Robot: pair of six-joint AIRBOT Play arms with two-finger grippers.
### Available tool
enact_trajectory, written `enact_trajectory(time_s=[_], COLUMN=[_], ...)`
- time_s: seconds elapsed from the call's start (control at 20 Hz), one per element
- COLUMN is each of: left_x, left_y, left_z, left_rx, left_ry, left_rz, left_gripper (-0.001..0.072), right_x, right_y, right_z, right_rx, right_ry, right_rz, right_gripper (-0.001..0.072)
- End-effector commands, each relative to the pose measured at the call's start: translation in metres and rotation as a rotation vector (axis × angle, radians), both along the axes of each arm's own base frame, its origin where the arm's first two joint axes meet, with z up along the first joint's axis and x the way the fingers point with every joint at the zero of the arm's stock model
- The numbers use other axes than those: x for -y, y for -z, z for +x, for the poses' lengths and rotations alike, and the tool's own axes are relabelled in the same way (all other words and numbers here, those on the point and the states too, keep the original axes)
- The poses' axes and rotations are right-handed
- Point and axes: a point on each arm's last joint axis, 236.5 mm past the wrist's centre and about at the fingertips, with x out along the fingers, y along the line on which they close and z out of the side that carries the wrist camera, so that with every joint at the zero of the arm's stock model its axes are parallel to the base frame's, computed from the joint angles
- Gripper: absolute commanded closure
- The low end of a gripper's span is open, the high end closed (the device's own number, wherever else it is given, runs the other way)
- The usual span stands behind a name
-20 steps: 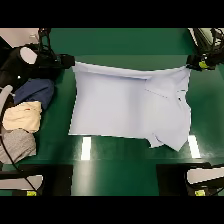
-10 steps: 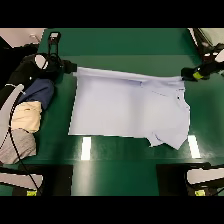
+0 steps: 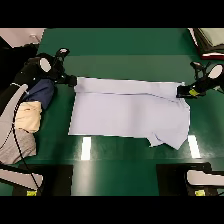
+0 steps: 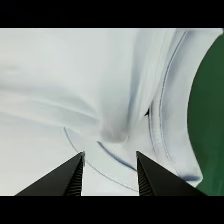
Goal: Fold the shirts.
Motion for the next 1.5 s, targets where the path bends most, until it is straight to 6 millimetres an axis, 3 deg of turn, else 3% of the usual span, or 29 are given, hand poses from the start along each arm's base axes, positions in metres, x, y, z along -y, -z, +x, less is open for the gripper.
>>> enact_trajectory(time_s=[0.0, 0.15, 0.3, 0.55, 0.7, 0.95, 1.1, 1.3, 1.45], left_x=[-0.02, -0.039, -0.023, -0.033, -0.036, -0.017, -0.001, -0.003, 0.008], left_y=[0.006, -0.016, -0.028, 0.001, 0.011, 0.021, 0.032, 0.053, 0.052], left_z=[-0.028, -0.054, -0.092, -0.188, -0.222, -0.247, -0.25, -0.264, -0.259], left_rx=[-0.132, -0.178, -0.207, -0.309, -0.293, -0.331, -0.341, -0.379, -0.367], left_ry=[-0.022, -0.019, -0.014, -0.039, -0.143, -0.213, -0.241, -0.288, -0.309], left_rz=[0.084, 0.161, 0.071, 0.067, 0.02, -0.099, -0.182, -0.186, -0.252], left_gripper=[0.023, 0.023, 0.023, 0.0229, 0.0228, 0.0229, 0.0229, 0.0229, 0.023], right_x=[-0.004, -0.005, -0.025, -0.022, -0.029, -0.051, -0.061, -0.061, -0.061], right_y=[-0.008, -0.041, -0.07, -0.086, -0.087, -0.087, -0.087, -0.087, -0.087], right_z=[-0.02, -0.036, -0.046, -0.045, -0.045, -0.045, -0.045, -0.046, -0.046], right_rx=[-0.034, -0.006, 0.043, 0.091, 0.091, 0.083, 0.082, 0.079, 0.079], right_ry=[-0.006, -0.001, -0.025, 0.017, 0.006, -0.058, -0.103, -0.105, -0.105], right_rz=[0.009, 0.04, 0.203, 0.269, 0.284, 0.287, 0.284, 0.285, 0.285], right_gripper=[0.0324, 0.0329, 0.0331, 0.0332, 0.0332, 0.0387, 0.0387, 0.0387, 0.0387])
